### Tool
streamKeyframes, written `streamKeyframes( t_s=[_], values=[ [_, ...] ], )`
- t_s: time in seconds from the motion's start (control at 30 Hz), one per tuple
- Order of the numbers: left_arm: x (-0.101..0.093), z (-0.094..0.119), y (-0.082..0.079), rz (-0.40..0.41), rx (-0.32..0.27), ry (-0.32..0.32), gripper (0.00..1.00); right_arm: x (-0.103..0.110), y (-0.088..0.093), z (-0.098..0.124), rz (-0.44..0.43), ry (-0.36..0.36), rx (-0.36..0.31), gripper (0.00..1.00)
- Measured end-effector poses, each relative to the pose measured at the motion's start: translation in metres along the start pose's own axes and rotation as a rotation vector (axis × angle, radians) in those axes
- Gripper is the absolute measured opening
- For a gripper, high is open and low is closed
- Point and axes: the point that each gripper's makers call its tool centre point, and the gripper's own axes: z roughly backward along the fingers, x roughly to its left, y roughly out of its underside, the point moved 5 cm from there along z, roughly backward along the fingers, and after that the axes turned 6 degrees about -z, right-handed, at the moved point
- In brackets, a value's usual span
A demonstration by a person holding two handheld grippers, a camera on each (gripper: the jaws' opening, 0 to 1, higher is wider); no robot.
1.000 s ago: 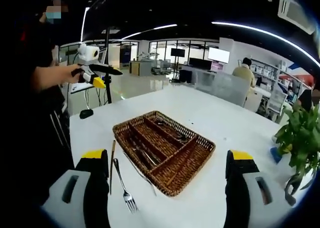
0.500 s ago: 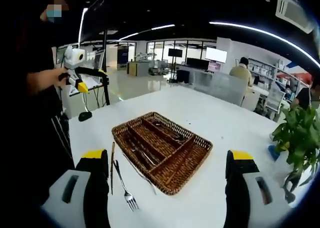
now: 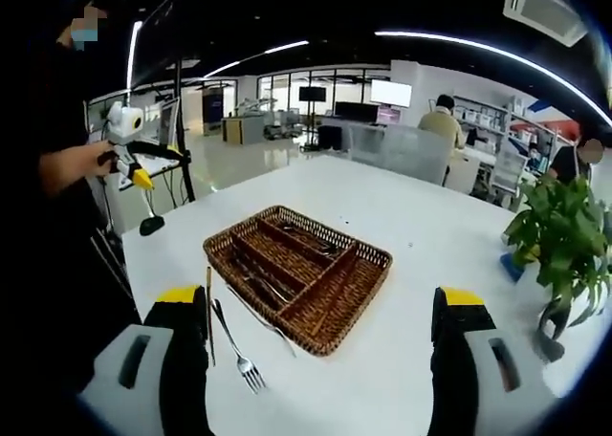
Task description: Arrange the knives, forks, and spoons in their matching storage slots by inserting each utensil handle-first until every utensil is classified and aligned in the correct compartment
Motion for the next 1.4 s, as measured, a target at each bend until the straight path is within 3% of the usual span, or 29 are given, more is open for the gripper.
streamKeyframes(
  t_s=[0.03, 0.17, 0.47, 0.67, 0.87, 1.1, 1.17, 1.27, 1.4],
  values=[
    [0.001, 0.000, 0.002, 0.005, 0.019, -0.009, 1.00, 0.001, 0.007, 0.000, -0.025, -0.009, 0.050, 0.99],
    [0.001, 0.002, 0.003, 0.004, 0.023, -0.001, 1.00, -0.005, 0.008, 0.000, -0.014, 0.019, 0.059, 1.00],
    [0.000, 0.006, 0.004, -0.012, 0.036, 0.010, 1.00, -0.004, -0.006, -0.001, 0.052, 0.005, 0.007, 0.99],
    [0.001, 0.009, 0.003, 0.000, 0.021, 0.011, 1.00, 0.003, -0.013, -0.007, 0.104, -0.047, -0.008, 0.99],
    [-0.001, 0.008, 0.003, -0.010, 0.012, 0.014, 1.00, 0.003, -0.018, -0.018, 0.132, -0.050, -0.008, 0.99],
    [0.000, 0.007, 0.006, 0.004, 0.009, 0.008, 1.00, 0.022, 0.004, -0.040, 0.141, -0.144, -0.020, 0.99],
    [-0.001, 0.006, 0.007, 0.006, 0.010, 0.010, 1.00, 0.027, 0.021, -0.051, 0.176, -0.163, 0.038, 0.95],
    [-0.001, 0.006, 0.008, 0.008, 0.008, 0.012, 1.00, 0.036, 0.032, -0.062, 0.193, -0.185, 0.042, 0.86],
    [0.000, 0.008, 0.010, 0.014, 0.004, 0.007, 1.00, 0.047, 0.044, -0.074, 0.180, -0.221, 0.083, 0.84]
  ],
)
